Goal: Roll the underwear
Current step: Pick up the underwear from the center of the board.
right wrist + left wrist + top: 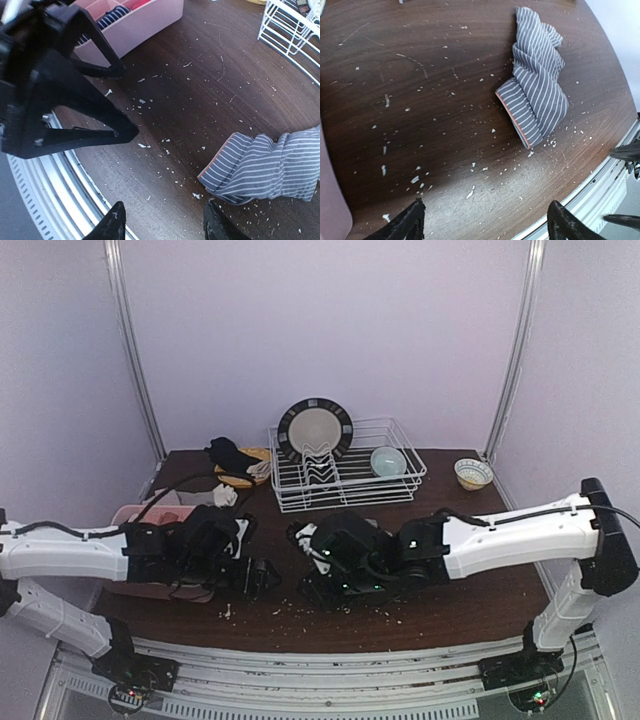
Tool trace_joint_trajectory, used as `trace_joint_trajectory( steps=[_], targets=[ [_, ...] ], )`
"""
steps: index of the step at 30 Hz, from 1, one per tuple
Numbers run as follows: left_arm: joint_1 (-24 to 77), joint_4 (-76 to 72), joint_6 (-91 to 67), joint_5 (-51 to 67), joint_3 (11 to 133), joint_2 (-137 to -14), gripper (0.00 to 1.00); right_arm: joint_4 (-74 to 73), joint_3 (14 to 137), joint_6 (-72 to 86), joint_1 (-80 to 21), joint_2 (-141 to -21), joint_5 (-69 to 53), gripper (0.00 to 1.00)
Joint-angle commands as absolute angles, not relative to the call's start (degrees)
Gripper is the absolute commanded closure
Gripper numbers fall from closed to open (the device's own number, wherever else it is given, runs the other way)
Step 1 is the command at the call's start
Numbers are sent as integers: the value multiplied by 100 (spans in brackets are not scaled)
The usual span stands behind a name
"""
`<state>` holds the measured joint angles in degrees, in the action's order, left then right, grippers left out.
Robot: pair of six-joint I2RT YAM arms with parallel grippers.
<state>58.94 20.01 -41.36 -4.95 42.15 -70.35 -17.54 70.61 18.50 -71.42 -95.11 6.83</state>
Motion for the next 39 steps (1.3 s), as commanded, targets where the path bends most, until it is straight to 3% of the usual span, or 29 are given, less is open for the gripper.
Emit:
trace_joint_trajectory(
  steps=[1,11,20,24,29,39],
  targets=[
    [5897,2167,-4475,-905,3783,-6376,18,-2579,7714,1169,-7154,-10372,1137,49],
    [5889,2386,-4650,-1137,3375,-5780,18,-3474,8931,981,-7115,-11611,1730,49],
    [5891,2408,-4652,-1160,3344,-5770,18,-3854,9018,1046,-6947,-12024,2183,50],
    [5890,2417,-4670,-1160,3348,-5826,18,-3885,9010,1108,-6890,-12079,2161,65],
    [5891,2426,-4658,-1143,3404,-5899,18,-3488,8684,1369,-6869,-11316,1969,100],
    [5889,1553,-4431,-612,3759,-6781,17,-2818,7388,1920,-6451,-9181,2147,100]
  ],
)
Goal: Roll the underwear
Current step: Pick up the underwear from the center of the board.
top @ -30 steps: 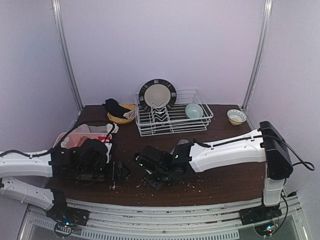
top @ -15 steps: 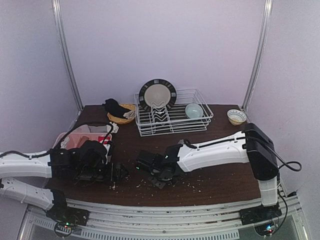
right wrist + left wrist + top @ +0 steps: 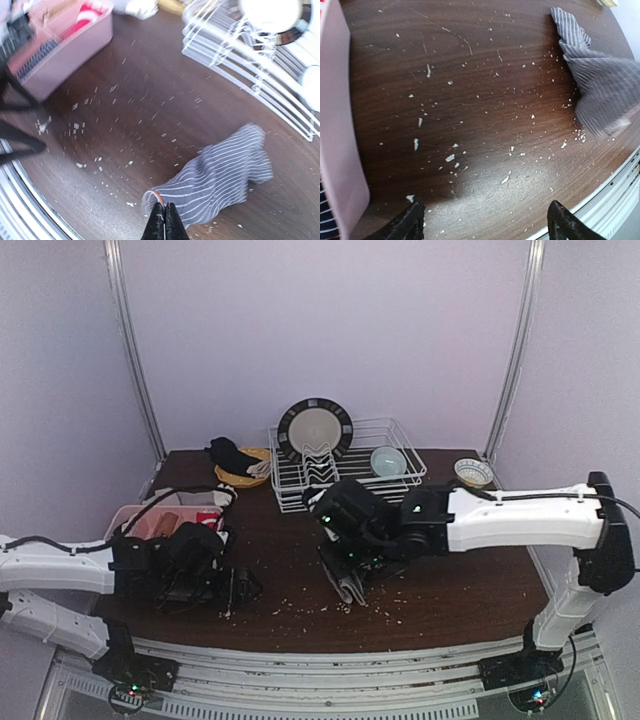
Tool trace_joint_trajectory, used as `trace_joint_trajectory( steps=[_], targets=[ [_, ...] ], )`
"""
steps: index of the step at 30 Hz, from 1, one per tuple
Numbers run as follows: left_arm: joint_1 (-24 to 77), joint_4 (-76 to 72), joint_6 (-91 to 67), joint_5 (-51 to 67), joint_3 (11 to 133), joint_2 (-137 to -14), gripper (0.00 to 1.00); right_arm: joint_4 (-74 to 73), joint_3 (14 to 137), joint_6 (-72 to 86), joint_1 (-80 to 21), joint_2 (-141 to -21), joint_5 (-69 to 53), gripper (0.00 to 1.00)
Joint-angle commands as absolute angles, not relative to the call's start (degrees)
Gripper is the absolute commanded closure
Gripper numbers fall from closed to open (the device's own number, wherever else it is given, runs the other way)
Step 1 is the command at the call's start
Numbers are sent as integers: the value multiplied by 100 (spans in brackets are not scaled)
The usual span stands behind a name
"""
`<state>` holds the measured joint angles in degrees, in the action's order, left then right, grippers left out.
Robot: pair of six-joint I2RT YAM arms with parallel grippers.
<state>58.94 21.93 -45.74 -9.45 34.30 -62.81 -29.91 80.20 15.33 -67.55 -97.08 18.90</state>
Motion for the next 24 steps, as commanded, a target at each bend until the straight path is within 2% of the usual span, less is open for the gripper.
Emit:
trace_joint_trajectory(
  steps=[1,6,13,21,24],
  targets=[
    [5890,1472,-4407,-527,3862,-6979,17,-2724,7142,2042,-6342,-9006,2133,100],
    [5902,678,-4348,83,4374,-8109,17,-2225,6205,2542,-5976,-8295,1868,100],
    [6133,-619,-4396,804,4785,-9052,15,-2187,5995,2830,-5826,-7905,1938,100],
    [6484,-744,-4325,812,5381,-9833,11,-2015,5950,2956,-5749,-7738,1802,100],
    [6504,-704,-4322,493,5347,-9633,12,-1976,6129,2777,-5752,-7423,1766,100]
  ],
)
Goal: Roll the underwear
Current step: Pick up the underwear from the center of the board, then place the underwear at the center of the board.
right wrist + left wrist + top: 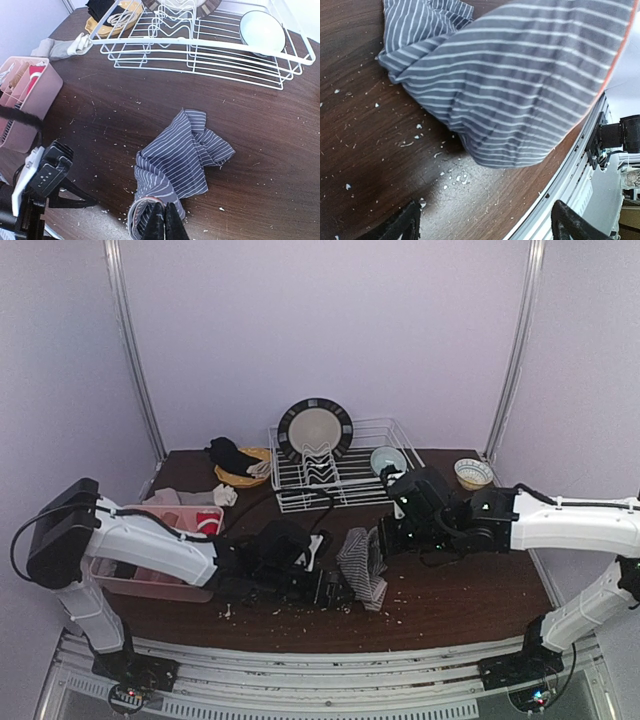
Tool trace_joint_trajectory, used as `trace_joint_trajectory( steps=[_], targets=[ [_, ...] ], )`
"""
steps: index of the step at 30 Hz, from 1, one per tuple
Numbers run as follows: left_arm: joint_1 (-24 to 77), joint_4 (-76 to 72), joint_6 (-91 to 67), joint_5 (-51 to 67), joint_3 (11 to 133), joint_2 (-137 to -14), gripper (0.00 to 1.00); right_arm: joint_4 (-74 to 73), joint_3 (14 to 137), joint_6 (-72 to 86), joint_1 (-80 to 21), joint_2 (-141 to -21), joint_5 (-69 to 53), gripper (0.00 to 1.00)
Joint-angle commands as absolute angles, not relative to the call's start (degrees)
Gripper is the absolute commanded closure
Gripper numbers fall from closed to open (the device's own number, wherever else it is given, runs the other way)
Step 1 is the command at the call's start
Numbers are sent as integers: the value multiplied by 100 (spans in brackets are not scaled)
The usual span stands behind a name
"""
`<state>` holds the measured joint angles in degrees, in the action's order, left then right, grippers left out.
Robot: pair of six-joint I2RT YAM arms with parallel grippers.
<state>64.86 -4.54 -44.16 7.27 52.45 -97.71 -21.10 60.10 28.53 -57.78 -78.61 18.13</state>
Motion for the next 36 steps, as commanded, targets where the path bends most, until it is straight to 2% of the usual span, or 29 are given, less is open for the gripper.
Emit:
trace_joint_trajectory(
  steps=[1,10,16,20,24,29,33,36],
  targets=[
    [6504,-703,-4279,294,5239,-9451,12,-2049,6335,2641,-5753,-7298,1759,100],
    [6613,200,-3905,-753,4656,-7524,11,-2853,8028,1752,-6493,-7054,2768,100],
    [7005,611,-4143,-1407,4172,-6547,11,-3169,9489,1189,-7126,-8020,3018,100],
    [7231,946,-4168,-1732,4147,-6221,11,-3395,10072,1193,-7022,-8562,3591,100],
    [7312,891,-4215,-1771,4066,-6247,11,-3538,9411,1945,-6186,-8490,3434,100],
    [7328,567,-3983,-1602,4113,-6821,9,-3148,7437,2828,-4884,-7843,2572,100],
    [7330,541,-3582,-1629,4452,-7575,7,-2741,6191,3120,-4380,-7311,2180,100],
    [7322,469,-3216,-1905,4693,-8123,6,-2663,5691,3263,-4218,-7122,1995,100]
  ],
)
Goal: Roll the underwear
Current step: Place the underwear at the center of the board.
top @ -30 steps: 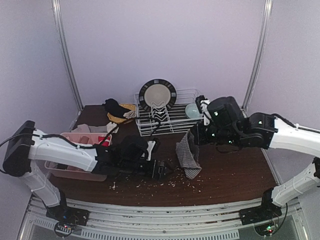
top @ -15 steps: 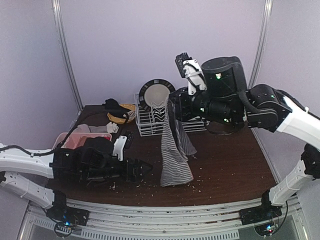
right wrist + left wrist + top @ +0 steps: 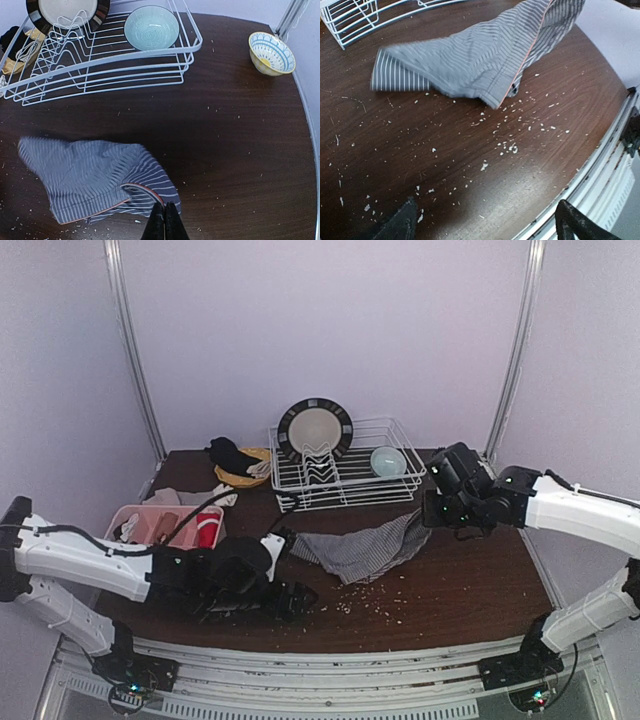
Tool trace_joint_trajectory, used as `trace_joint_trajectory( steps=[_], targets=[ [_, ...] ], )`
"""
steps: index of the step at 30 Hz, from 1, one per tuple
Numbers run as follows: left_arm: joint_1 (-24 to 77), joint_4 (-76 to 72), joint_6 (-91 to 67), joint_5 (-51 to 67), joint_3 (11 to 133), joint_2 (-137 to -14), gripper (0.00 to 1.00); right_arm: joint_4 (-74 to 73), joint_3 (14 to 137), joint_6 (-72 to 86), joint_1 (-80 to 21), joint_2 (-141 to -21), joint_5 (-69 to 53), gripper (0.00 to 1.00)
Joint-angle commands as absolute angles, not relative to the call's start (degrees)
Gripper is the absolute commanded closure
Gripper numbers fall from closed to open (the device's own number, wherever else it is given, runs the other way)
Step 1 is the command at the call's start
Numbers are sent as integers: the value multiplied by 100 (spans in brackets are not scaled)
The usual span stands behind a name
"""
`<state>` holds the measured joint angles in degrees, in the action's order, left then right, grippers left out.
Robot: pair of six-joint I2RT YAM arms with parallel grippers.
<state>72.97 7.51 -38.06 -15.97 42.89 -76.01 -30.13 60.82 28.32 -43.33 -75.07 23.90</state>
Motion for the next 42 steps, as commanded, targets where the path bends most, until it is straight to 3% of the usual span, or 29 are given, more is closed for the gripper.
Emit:
trace_joint_trajectory(
  steps=[1,8,13,18,30,38,42],
  targets=[
    [7309,467,-3062,-2006,4802,-8302,5,-2630,5581,3303,-4187,-7085,1938,100],
    [7304,101,-1179,-1991,5654,-9479,7,-2492,5175,3347,-4144,-6860,1590,100],
    [6858,412,-179,-1656,6498,-10261,19,-2463,5123,3258,-4122,-6769,1379,100],
    [5912,504,-888,-286,6792,-10578,29,-2455,5066,3175,-4125,-6684,1224,100],
    [5504,366,-3124,1308,7187,-11488,28,-2437,5019,3073,-4122,-6540,1160,100],
    [5363,360,-3831,1511,7441,-11860,29,-2416,4991,3060,-4126,-6498,1127,100],
    [5266,168,-4002,1665,7474,-12008,34,-2442,4955,3035,-4122,-6430,1134,100]
  ],
)
